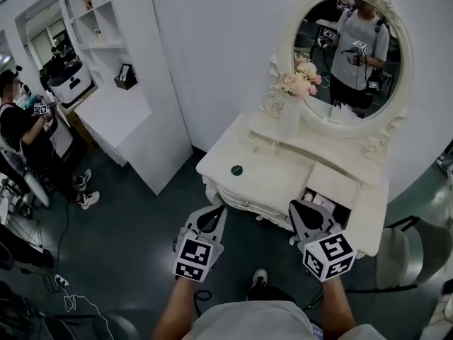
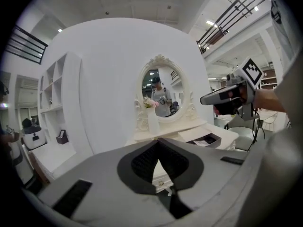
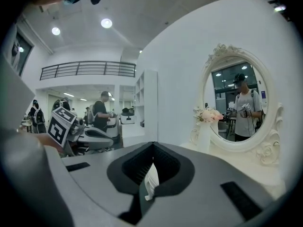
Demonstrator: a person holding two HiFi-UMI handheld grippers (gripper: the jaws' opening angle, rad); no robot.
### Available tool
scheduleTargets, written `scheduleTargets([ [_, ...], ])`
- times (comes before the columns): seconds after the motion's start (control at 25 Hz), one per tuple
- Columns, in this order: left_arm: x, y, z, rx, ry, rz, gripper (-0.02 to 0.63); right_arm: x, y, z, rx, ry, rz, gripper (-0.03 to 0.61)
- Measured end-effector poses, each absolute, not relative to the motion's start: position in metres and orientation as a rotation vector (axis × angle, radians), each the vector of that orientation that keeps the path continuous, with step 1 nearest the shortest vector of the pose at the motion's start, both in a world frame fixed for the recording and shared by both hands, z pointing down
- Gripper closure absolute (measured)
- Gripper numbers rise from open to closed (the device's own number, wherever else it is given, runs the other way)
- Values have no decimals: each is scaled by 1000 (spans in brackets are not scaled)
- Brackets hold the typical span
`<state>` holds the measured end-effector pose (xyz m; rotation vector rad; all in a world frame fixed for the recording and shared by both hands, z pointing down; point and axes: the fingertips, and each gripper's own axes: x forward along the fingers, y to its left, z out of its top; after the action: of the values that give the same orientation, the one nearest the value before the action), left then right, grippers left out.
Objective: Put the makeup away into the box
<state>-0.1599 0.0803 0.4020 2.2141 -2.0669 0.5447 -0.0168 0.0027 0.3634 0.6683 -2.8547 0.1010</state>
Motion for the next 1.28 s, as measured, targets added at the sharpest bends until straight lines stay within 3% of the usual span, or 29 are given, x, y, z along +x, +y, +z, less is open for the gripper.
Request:
scheduleTargets([
  [0.44, -184, -14, 418, 2102, -2092, 587, 620, -42, -107, 385, 605, -2802, 115, 577],
  [1.04, -216, -68, 471, 2025, -1990, 714, 614, -77, -143, 417, 506, -2772, 206, 577],
  [1.12, -225, -75, 479, 2027, -1958, 737, 583, -85, -147, 424, 522, -2757, 226, 578],
  [1.28, -247, -92, 497, 2046, -1882, 785, 583, -103, -157, 434, 571, -2716, 234, 578],
])
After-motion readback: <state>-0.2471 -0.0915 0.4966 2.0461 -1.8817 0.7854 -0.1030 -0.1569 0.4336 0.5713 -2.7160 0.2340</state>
